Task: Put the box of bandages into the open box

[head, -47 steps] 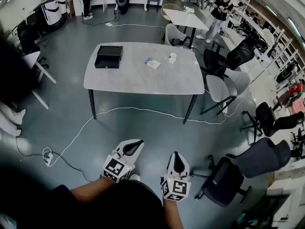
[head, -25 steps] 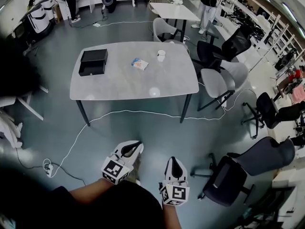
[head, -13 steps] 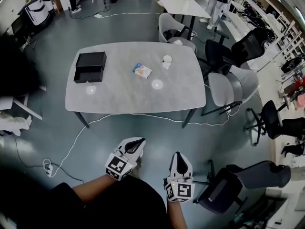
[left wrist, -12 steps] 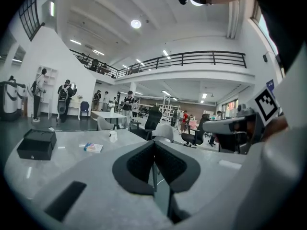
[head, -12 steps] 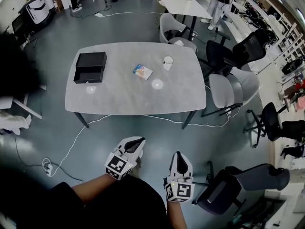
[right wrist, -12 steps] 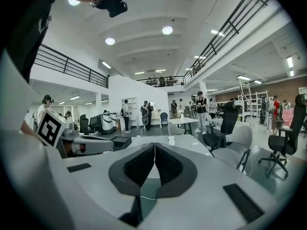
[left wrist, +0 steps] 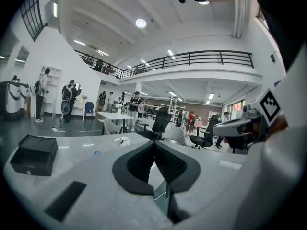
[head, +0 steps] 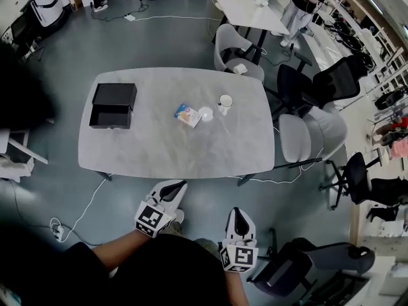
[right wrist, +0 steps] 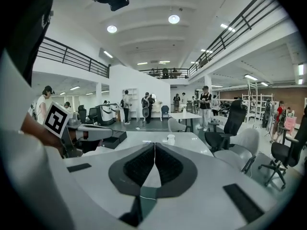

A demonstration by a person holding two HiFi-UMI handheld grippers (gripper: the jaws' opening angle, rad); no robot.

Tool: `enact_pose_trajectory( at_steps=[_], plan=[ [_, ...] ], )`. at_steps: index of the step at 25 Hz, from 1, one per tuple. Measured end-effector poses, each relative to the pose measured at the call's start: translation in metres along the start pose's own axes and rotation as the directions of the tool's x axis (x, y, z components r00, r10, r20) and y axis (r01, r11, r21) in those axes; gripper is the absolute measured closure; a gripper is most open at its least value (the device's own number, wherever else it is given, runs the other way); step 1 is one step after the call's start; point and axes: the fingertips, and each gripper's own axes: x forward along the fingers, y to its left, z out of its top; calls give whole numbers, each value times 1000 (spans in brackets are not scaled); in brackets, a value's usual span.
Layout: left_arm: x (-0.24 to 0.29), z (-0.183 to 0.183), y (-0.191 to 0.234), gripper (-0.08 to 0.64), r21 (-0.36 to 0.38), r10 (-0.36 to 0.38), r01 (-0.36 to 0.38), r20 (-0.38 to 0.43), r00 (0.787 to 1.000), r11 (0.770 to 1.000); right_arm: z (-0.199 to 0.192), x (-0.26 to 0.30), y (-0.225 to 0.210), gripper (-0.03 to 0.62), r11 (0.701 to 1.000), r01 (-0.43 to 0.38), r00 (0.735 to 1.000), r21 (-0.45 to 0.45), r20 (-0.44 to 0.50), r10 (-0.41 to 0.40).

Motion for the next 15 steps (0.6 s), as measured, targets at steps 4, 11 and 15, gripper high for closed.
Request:
enact_pose_trajectory(
  at_steps=[4,11,15],
  plan=[
    [12,9,25,544,-20,30,-30,28,999,999,14,20,-9,580,1000,19,1000,-5,22,-19],
    [11,7,56,543,-22,80,-79,25,996,997,39,54,-6,580,999,44,993,-10,113,-43],
    [11,7,77,543,-7,133,-132,16,991,991,38,82,2,580,1000,-8,995,-2,96,8]
  ],
)
